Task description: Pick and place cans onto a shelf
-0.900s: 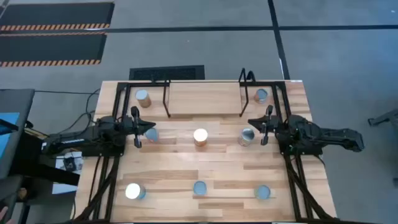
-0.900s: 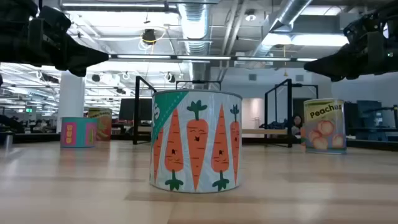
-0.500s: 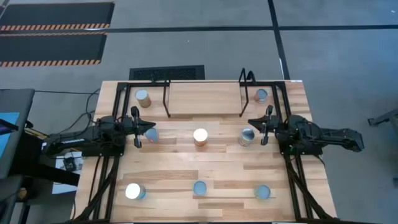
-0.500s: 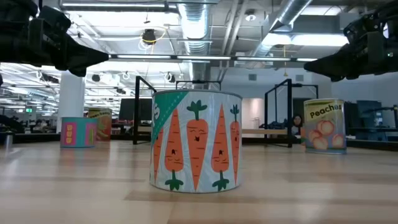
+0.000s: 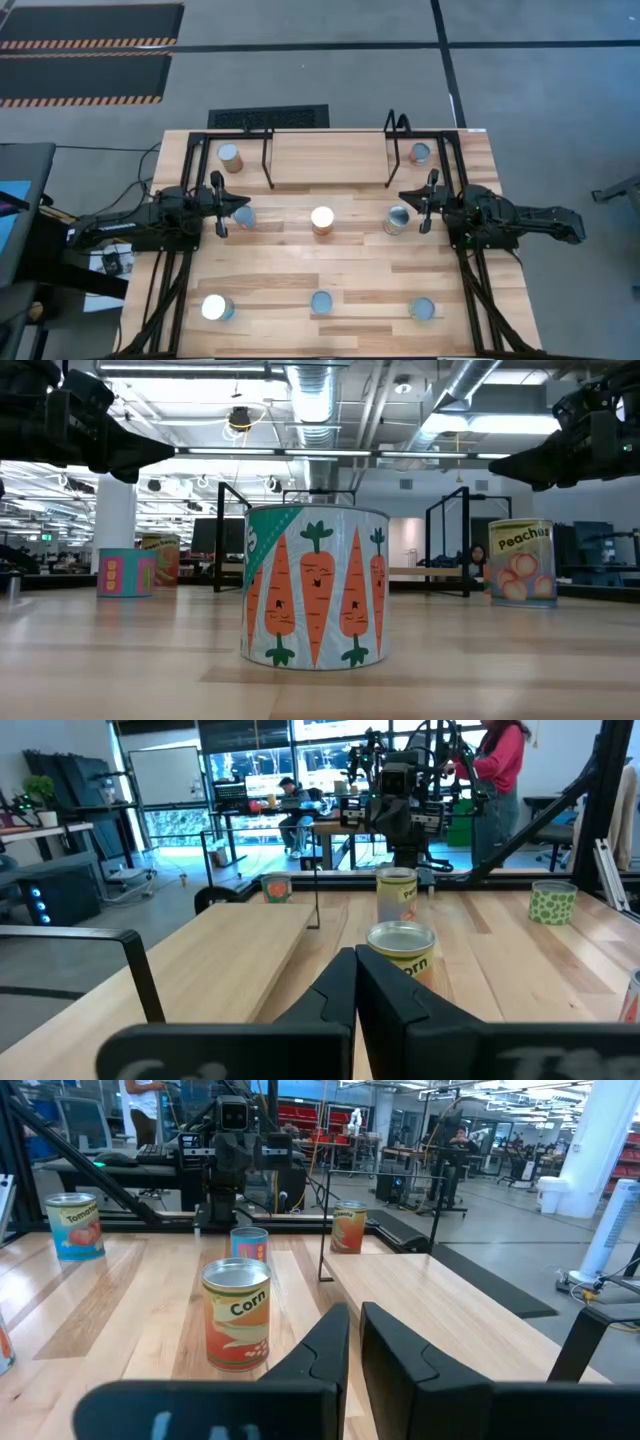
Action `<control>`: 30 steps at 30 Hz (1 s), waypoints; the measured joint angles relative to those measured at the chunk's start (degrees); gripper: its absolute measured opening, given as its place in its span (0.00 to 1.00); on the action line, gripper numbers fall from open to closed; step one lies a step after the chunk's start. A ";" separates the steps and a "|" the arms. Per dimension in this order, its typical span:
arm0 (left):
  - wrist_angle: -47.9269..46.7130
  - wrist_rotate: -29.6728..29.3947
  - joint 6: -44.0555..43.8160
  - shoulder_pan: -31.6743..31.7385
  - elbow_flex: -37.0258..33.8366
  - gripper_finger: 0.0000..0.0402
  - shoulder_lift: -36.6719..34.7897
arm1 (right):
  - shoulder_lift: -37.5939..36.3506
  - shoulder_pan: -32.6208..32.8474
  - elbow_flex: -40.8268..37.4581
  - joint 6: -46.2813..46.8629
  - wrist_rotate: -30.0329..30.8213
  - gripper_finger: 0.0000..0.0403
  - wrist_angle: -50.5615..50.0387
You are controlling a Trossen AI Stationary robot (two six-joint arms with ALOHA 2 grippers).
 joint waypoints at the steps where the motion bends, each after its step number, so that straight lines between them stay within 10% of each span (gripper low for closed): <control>1: 0.00 0.01 0.00 -0.01 0.00 0.00 0.00 | 0.00 0.00 -0.01 0.00 0.00 0.14 -0.01; 30: 0.13 0.07 -2.79 0.00 0.01 0.00 0.00 | 0.00 0.01 -0.01 0.00 0.00 0.14 0.00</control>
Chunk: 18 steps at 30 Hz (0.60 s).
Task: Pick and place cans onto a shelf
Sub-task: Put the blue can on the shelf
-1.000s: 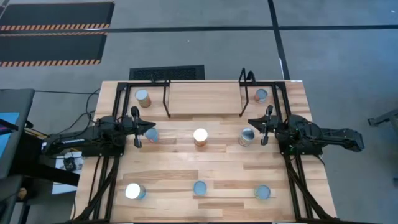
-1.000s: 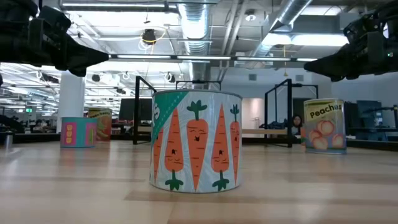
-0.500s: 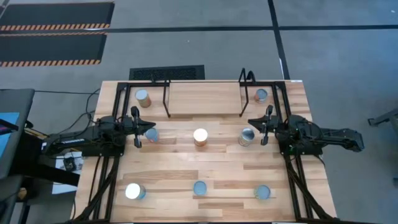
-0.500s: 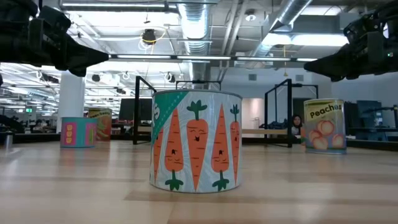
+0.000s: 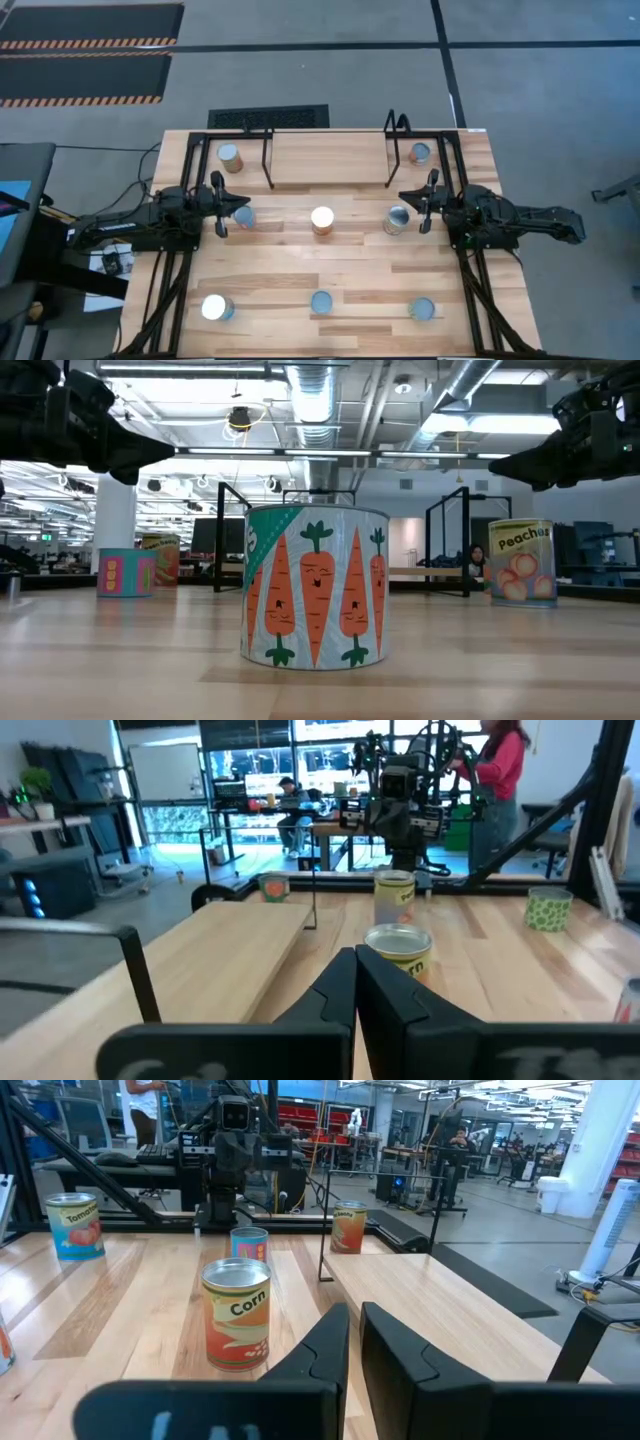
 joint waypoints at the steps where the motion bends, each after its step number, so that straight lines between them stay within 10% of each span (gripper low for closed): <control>1: 0.00 0.00 -1.10 0.01 0.01 0.00 0.01 | 0.00 -0.01 0.00 0.00 0.00 0.14 0.01; 18: 6.02 8.48 -14.50 -3.21 3.40 0.00 1.41 | 0.00 -0.01 0.00 0.00 0.00 0.14 0.00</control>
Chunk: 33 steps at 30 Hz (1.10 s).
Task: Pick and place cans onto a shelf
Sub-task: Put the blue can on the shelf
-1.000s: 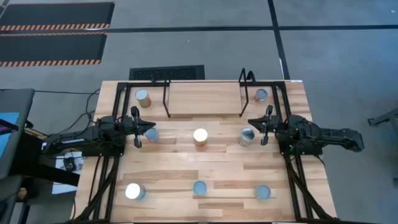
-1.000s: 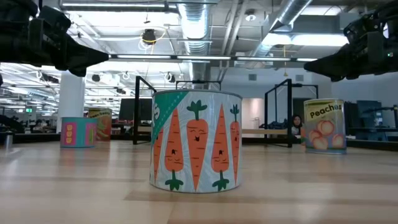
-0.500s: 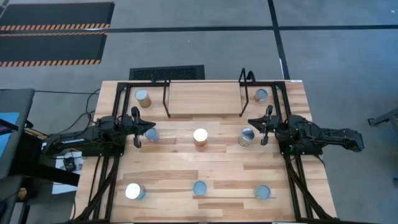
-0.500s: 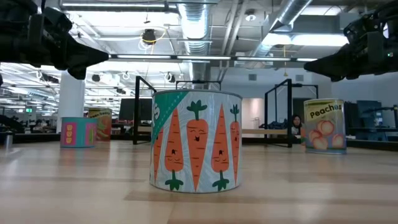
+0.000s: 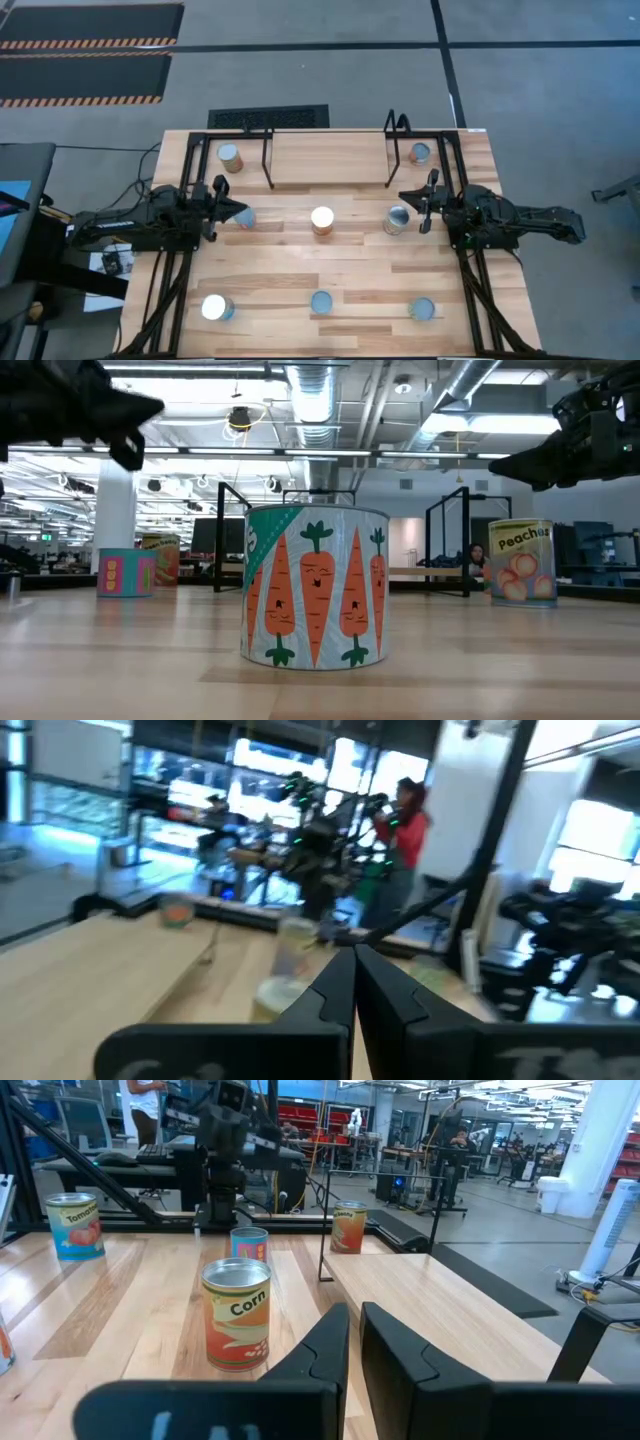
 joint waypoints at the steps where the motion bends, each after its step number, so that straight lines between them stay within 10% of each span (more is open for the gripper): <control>1: -0.68 -0.27 0.88 -1.18 0.92 0.00 0.31 | 0.00 0.01 0.00 0.00 0.00 0.14 0.00; 22: -23.04 -25.34 0.60 -12.31 16.41 0.00 27.46 | 0.00 0.01 0.00 0.00 0.01 0.14 0.00; 33: -31.34 -26.33 -4.88 -12.35 24.73 0.00 41.91 | 0.00 0.01 0.01 0.00 0.02 0.14 0.00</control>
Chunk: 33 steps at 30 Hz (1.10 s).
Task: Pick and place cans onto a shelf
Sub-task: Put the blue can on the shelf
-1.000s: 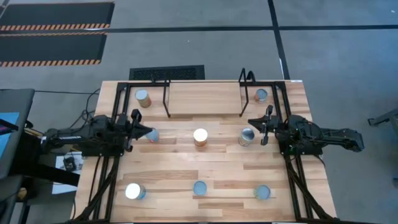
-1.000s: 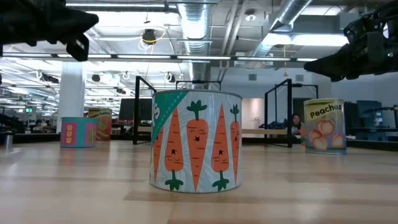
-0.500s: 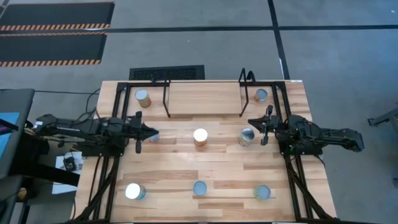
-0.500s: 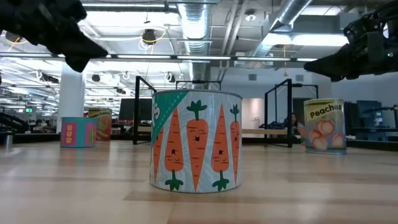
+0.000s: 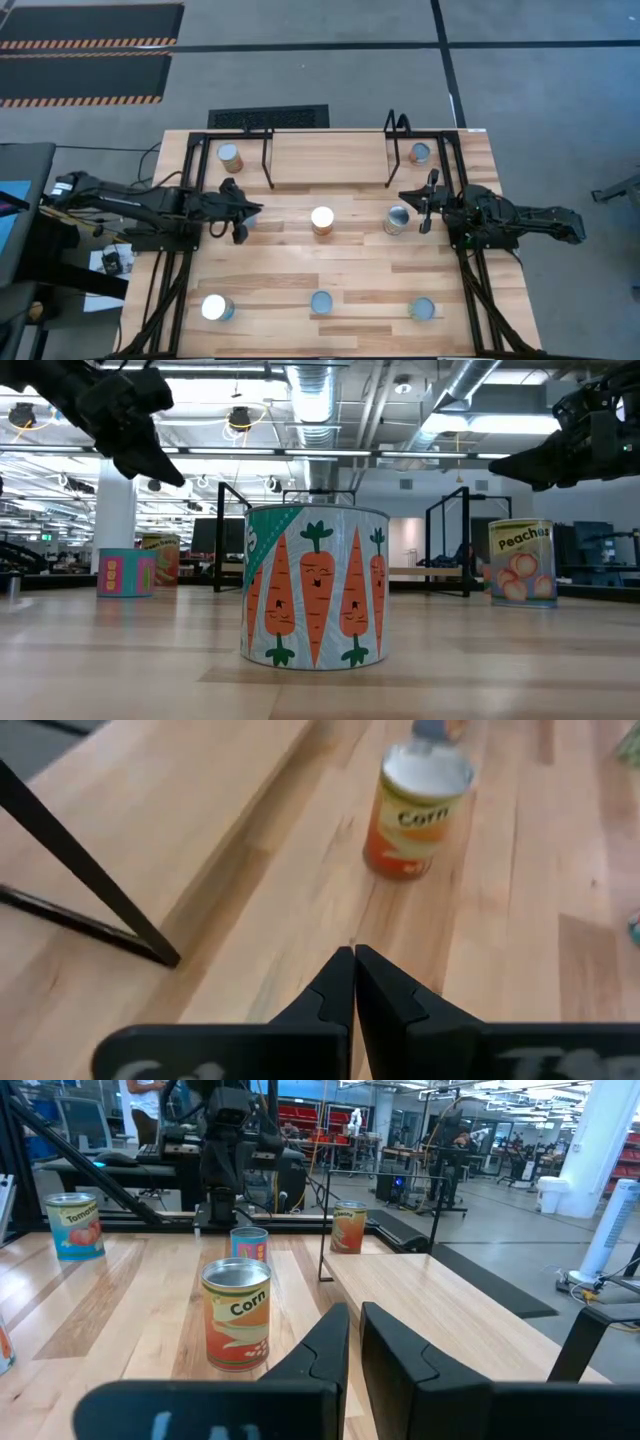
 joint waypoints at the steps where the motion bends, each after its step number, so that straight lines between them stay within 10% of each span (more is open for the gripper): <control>1: -0.13 0.20 -0.37 0.00 0.01 0.00 0.84 | 0.00 -0.02 -0.01 0.00 -0.02 0.14 0.01; 33: -30.37 7.76 -1.03 0.00 20.54 0.18 20.39 | 0.02 0.00 -0.01 0.00 -0.01 0.14 -0.01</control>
